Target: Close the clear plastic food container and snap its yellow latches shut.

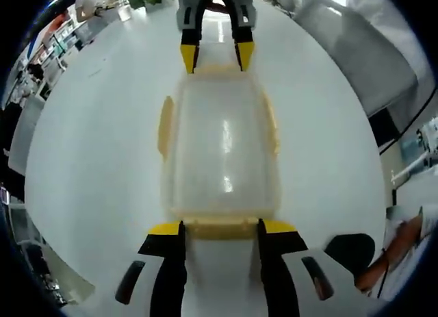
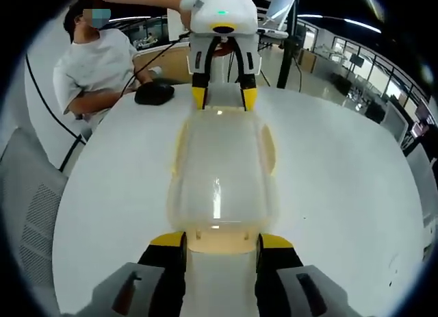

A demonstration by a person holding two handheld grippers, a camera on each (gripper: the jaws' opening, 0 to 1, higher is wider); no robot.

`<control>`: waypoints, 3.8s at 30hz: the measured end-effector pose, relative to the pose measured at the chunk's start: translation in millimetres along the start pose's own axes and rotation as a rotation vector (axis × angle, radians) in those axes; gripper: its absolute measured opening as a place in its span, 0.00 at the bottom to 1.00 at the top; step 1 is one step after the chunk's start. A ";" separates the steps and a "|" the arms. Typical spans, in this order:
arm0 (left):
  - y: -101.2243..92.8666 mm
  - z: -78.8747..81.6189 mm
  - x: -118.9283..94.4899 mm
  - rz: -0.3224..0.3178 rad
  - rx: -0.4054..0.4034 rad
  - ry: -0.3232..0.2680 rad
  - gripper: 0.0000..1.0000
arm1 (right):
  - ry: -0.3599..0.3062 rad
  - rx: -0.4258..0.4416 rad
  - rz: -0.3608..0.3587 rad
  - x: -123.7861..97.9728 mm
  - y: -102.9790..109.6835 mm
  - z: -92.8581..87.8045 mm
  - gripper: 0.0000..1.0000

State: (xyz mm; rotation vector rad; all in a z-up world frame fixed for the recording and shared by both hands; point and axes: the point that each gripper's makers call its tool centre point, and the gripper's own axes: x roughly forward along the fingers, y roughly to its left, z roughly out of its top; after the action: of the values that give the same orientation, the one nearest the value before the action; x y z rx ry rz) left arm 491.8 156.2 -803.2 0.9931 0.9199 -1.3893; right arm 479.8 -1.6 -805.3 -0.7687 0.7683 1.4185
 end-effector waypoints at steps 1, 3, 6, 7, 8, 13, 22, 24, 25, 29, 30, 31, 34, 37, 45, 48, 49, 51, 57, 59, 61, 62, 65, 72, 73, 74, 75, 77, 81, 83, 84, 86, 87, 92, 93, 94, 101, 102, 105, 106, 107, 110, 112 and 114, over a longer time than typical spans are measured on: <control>0.3 0.6 0.2 0.003 -0.007 -0.001 0.40 | 0.007 -0.004 0.003 -0.6 0.7 -0.1 0.37; 0.0 1.0 0.6 0.003 -0.005 0.009 0.41 | 0.013 -0.002 0.004 -0.9 0.6 -0.4 0.37; 0.4 1.0 0.3 0.002 -0.008 0.016 0.41 | 0.013 0.000 0.003 -1.2 1.2 -0.8 0.37; 1.0 1.0 0.3 0.002 -0.004 0.017 0.40 | 0.012 -0.001 0.004 -1.3 1.3 -0.9 0.37; 1.6 1.1 0.1 0.003 -0.006 0.016 0.40 | 0.012 -0.001 0.004 -1.4 1.2 -0.9 0.37; 0.1 1.6 0.1 0.007 -0.007 0.020 0.40 | 0.015 -0.002 0.004 -1.8 1.7 -0.9 0.37; -0.9 0.9 -0.5 0.010 -0.018 0.037 0.37 | 0.022 0.006 0.004 -2.2 1.2 -0.7 0.35; -0.9 0.7 -0.5 0.018 -0.034 0.033 0.36 | 0.020 0.005 0.005 -2.2 1.6 -0.5 0.35; -0.9 0.9 -0.6 0.021 -0.036 0.028 0.36 | 0.016 0.007 0.005 -2.3 1.5 -0.6 0.35; -1.1 1.0 -1.2 0.027 -0.059 0.016 0.35 | 0.016 0.003 0.007 -1.9 1.3 -0.5 0.35; -0.8 0.8 -1.0 0.027 -0.058 0.017 0.35 | 0.016 0.003 0.007 -1.8 1.2 -0.4 0.35; -0.4 0.8 -0.9 0.026 -0.059 0.021 0.35 | 0.015 0.003 0.007 -1.9 1.2 -0.5 0.35; -0.5 0.5 -0.7 0.025 -0.058 0.030 0.34 | 0.017 0.006 0.006 -1.8 1.1 -0.5 0.35; -0.6 0.7 -0.8 0.024 -0.065 0.020 0.34 | 0.020 0.001 0.006 -1.8 1.4 -0.5 0.35; -1.8 1.1 -1.0 0.027 -0.084 0.051 0.34 | 0.055 -0.011 0.010 -2.6 1.8 -1.8 0.34; -2.3 4.9 -4.3 0.033 -0.072 0.043 0.34 | 0.072 -0.010 0.025 -4.5 4.3 -3.2 0.34; -3.1 7.7 -5.6 0.029 -0.078 0.038 0.34 | 0.083 -0.017 0.024 -5.8 4.4 -5.1 0.34; -4.6 11.8 -6.7 0.029 -0.074 0.034 0.34 | 0.092 -0.017 0.028 -8.3 6.3 -7.6 0.34; -7.3 15.8 -10.0 0.034 -0.080 0.040 0.34 | 0.086 -0.025 0.024 -19.8 7.5 -4.5 0.34; -8.3 18.4 -13.9 0.037 -0.080 0.034 0.34 | 0.087 -0.026 0.024 -23.0 8.1 -3.7 0.34; -9.6 21.4 -17.5 0.037 -0.082 0.031 0.34 | 0.089 -0.029 0.024 -26.3 9.5 -2.6 0.34; -10.1 22.3 -18.6 0.037 -0.081 0.031 0.34 | 0.092 -0.029 0.023 -28.4 10.3 -2.1 0.34; -12.6 27.3 -23.4 0.034 -0.073 0.036 0.34 | 0.097 -0.011 0.035 -34.9 15.0 -0.5 0.34; -13.8 40.8 -33.0 0.037 -0.081 0.029 0.34 | 0.098 -0.014 0.029 -54.8 15.5 0.4 0.34; -13.6 42.5 -34.0 0.039 -0.079 0.027 0.34 | 0.100 -0.017 0.027 -56.8 15.6 0.3 0.34; -14.0 44.6 -35.1 0.041 -0.078 0.026 0.34 | 0.101 -0.019 0.025 -58.7 15.6 0.1 0.34; -13.9 46.8 -36.4 0.042 -0.078 0.026 0.34 | 0.101 -0.021 0.024 -61.3 15.8 0.0 0.34; -13.1 49.4 -38.4 0.044 -0.075 0.027 0.34 | 0.100 -0.022 0.019 -65.5 15.8 0.2 0.34; -12.3 56.2 -44.8 0.052 -0.064 0.026 0.34 | 0.101 -0.016 0.013 -72.2 16.6 0.0 0.34; -12.3 58.0 -46.3 0.053 -0.062 0.027 0.34 | 0.099 -0.021 0.008 -75.2 16.3 -0.2 0.34; -12.1 59.1 -47.2 0.055 -0.060 0.026 0.34 | 0.099 -0.020 0.008 -76.3 16.1 -0.4 0.34; -12.0 61.9 -48.9 0.056 -0.058 0.027 0.34 | 0.096 -0.015 0.008 -78.2 16.5 -0.6 0.34; -11.9 62.4 -49.1 0.056 -0.054 0.028 0.34 | 0.096 -0.015 0.009 -79.7 17.3 -0.7 0.34; -10.5 68.2 -50.7 0.058 -0.047 0.031 0.34 | 0.096 -0.014 0.001 -85.1 16.7 -2.2 0.34; -10.3 69.6 -51.0 0.058 -0.045 0.029 0.34 | 0.097 -0.014 0.002 -85.9 17.1 -2.8 0.34; -10.1 71.0 -51.2 0.059 -0.043 0.029 0.34 | 0.101 -0.015 0.001 -87.2 17.3 -4.0 0.34; -8.5 80.8 -51.9 0.061 -0.029 0.025 0.34 | 0.105 -0.010 0.000 -95.5 17.8 -9.7 0.34; -8.4 83.0 -51.5 0.060 -0.026 0.024 0.34 | 0.108 -0.008 0.000 -96.4 18.0 -10.6 0.34; -7.9 87.6 -49.7 0.060 -0.022 0.024 0.34 | 0.113 -0.006 -0.001 -100.1 17.7 -15.0 0.34; -7.6 89.5 -49.3 0.060 -0.020 0.021 0.34 | 0.115 -0.004 -0.001 -100.8 18.0 -16.5 0.34; -7.6 91.0 -49.0 0.060 -0.020 0.020 0.34 | 0.117 -0.004 -0.001 -101.9 18.2 -18.6 0.34; -7.1 95.8 -48.1 0.061 -0.016 0.017 0.34 | 0.121 -0.001 -0.004 -103.1 18.1 -22.7 0.34; -7.1 98.9 -47.4 0.062 -0.011 0.016 0.34 | 0.123 0.005 -0.004 -105.2 18.8 -24.9 0.34; -6.6 101.8 -46.0 0.060 -0.011 0.014 0.34 | 0.124 0.004 -0.007 -107.2 18.6 -26.7 0.34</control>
State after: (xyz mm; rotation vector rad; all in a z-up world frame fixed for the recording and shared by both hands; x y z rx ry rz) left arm 479.7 76.4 -725.7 1.0152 0.9002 -1.3271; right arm 459.9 -82.7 -730.6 -0.8611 0.8628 1.3722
